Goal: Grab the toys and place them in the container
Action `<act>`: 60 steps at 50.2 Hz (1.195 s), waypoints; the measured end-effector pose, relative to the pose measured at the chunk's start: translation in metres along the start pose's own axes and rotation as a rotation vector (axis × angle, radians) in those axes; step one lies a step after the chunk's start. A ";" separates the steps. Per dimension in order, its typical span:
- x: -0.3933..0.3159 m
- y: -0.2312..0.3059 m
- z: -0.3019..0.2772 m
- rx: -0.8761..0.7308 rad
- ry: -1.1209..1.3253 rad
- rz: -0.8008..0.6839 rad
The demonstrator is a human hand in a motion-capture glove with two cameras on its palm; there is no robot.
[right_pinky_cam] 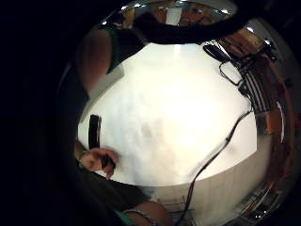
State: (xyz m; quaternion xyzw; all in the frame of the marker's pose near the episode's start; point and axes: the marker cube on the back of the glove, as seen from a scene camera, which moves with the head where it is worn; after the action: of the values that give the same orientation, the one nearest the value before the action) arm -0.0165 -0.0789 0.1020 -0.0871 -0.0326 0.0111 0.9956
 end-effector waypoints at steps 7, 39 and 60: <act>-0.001 0.000 0.003 -0.019 -0.013 0.003; -0.002 0.021 0.024 -0.014 -0.086 0.019; -0.003 0.030 0.051 -0.037 -0.084 0.032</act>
State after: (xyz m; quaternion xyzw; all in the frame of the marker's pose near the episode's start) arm -0.0229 -0.0406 0.1462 -0.1052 -0.0731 0.0298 0.9913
